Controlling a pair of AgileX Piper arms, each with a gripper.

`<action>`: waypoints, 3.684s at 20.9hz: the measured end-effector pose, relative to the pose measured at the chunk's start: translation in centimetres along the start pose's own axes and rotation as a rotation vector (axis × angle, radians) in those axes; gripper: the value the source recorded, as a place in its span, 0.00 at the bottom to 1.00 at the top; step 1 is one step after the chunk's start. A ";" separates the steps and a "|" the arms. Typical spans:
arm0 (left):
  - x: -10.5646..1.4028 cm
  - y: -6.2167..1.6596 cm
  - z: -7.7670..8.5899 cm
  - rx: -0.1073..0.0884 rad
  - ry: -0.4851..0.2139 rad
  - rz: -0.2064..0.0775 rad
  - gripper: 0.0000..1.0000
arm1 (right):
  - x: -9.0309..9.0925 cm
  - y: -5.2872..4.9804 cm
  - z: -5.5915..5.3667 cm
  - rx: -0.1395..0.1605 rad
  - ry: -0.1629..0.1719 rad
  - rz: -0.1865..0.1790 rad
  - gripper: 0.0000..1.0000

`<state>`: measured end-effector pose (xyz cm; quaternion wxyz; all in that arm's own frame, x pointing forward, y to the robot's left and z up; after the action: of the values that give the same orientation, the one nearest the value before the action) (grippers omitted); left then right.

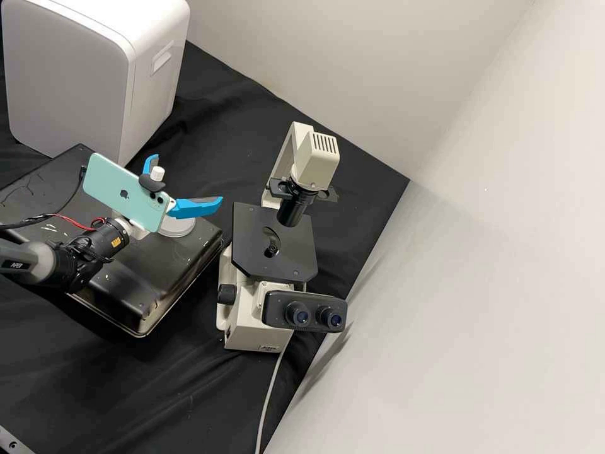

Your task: Place the petri dish on the microscope

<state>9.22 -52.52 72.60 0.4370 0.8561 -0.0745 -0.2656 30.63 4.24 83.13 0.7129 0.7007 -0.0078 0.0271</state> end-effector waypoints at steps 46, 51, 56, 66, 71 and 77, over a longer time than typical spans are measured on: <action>-0.1 -0.02 0.1 0.009 -0.009 -0.002 1.00 | -5.5 -5.0 4.6 -0.010 -0.122 -0.078 1.00; -0.1 -0.02 0.1 0.009 -0.009 -0.002 1.00 | -5.0 -5.1 4.8 -0.013 -0.119 -0.068 1.00; -0.1 -0.02 0.1 0.009 -0.009 -0.002 1.00 | -4.2 -5.2 4.9 -0.013 -0.115 -0.063 1.00; 0.1 -0.15 -0.1 0.018 0.011 -0.007 1.00 | -2.7 -5.6 5.3 -0.013 -0.117 -0.053 1.00; 0.2 -0.13 -0.2 0.018 0.018 -0.005 1.00 | -2.4 -5.6 5.4 -0.011 -0.126 -0.044 1.00; 0.2 -0.13 -0.2 0.018 0.018 -0.005 1.00 | -2.2 -5.8 5.7 -0.012 -0.127 -0.038 1.00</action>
<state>9.43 -52.36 72.52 0.4293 0.8625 -0.0706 -0.2586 28.91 -1.58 77.34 0.7155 0.6968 -0.0398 -0.0309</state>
